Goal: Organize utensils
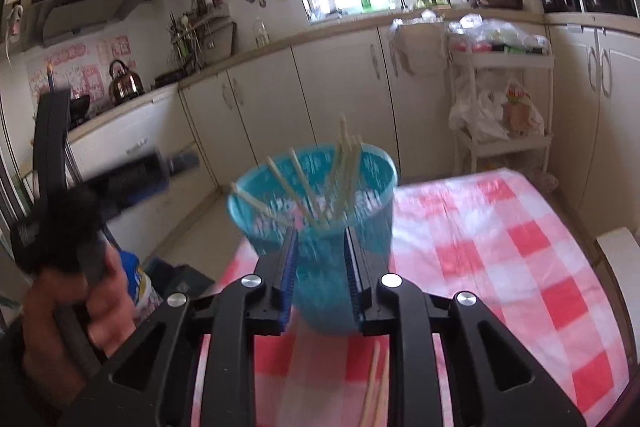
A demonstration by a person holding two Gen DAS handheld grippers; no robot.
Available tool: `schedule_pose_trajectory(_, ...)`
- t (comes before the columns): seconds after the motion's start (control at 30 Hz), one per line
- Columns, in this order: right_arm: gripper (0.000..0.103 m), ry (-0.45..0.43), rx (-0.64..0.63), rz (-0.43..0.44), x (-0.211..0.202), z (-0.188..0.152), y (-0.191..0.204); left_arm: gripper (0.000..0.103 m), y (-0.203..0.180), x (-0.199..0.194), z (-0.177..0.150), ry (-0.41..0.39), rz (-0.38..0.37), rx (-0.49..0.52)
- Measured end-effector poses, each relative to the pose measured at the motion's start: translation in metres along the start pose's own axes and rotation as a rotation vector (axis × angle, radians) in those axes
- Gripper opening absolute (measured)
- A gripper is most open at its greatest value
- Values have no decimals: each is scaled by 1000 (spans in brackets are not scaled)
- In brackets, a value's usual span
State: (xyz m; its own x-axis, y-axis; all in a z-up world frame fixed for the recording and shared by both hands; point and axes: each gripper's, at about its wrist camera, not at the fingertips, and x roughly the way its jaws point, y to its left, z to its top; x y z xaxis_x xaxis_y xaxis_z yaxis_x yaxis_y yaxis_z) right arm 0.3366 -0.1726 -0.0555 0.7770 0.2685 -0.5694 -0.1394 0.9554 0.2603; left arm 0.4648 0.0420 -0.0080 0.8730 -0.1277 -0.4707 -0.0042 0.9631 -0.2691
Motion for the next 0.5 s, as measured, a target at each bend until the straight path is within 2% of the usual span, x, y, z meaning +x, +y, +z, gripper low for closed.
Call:
schedule_pose_trajectory(0.23,24,169,43,-57,17,-52,-25,60,1,0,1,0,0,5)
schedule_pose_trajectory(0.5,24,281,45,-87,37,-79,-35,62,0,1,0,4,3,15)
